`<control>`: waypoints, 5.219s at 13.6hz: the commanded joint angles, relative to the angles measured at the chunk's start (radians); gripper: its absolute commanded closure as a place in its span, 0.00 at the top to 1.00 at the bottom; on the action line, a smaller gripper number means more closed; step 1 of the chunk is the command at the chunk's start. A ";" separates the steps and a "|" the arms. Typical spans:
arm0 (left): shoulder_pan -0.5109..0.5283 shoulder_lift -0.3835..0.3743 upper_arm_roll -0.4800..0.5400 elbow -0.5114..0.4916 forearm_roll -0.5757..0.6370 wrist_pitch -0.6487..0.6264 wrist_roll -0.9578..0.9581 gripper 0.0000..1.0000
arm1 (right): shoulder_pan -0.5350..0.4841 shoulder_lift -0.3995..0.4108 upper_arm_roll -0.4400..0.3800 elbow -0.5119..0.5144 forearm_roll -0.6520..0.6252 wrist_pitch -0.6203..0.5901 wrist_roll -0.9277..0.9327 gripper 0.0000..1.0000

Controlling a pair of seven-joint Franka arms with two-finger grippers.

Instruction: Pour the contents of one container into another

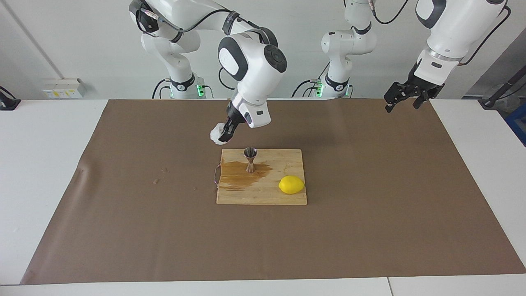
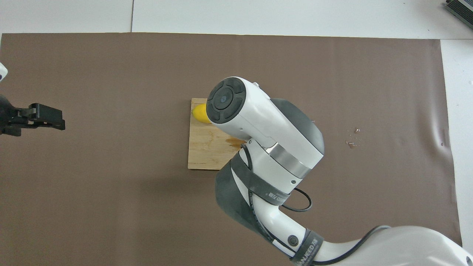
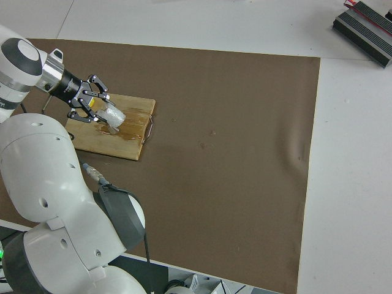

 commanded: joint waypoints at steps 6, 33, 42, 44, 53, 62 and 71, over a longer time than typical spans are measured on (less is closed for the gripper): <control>0.012 -0.009 -0.005 -0.010 -0.009 0.001 -0.001 1.00 | 0.047 0.090 0.031 0.062 -0.093 -0.062 0.040 0.00; 0.012 -0.009 -0.005 -0.010 -0.009 0.001 -0.001 1.00 | 0.131 0.203 0.032 0.070 -0.259 -0.090 0.017 0.00; 0.012 -0.008 -0.005 -0.010 -0.009 0.001 -0.001 1.00 | 0.166 0.233 0.043 0.108 -0.326 -0.138 -0.043 0.00; 0.012 -0.008 -0.005 -0.010 -0.009 0.001 -0.001 1.00 | 0.169 0.239 0.043 0.122 -0.330 -0.139 -0.045 0.00; 0.012 -0.009 -0.005 -0.010 -0.009 0.001 -0.001 1.00 | 0.198 0.272 0.043 0.124 -0.394 -0.157 -0.092 0.00; 0.012 -0.009 -0.005 -0.010 -0.009 0.001 -0.001 1.00 | 0.226 0.302 0.044 0.144 -0.472 -0.170 -0.199 0.00; 0.012 -0.009 -0.005 -0.010 -0.009 0.001 -0.001 1.00 | 0.238 0.315 0.043 0.142 -0.509 -0.170 -0.259 0.00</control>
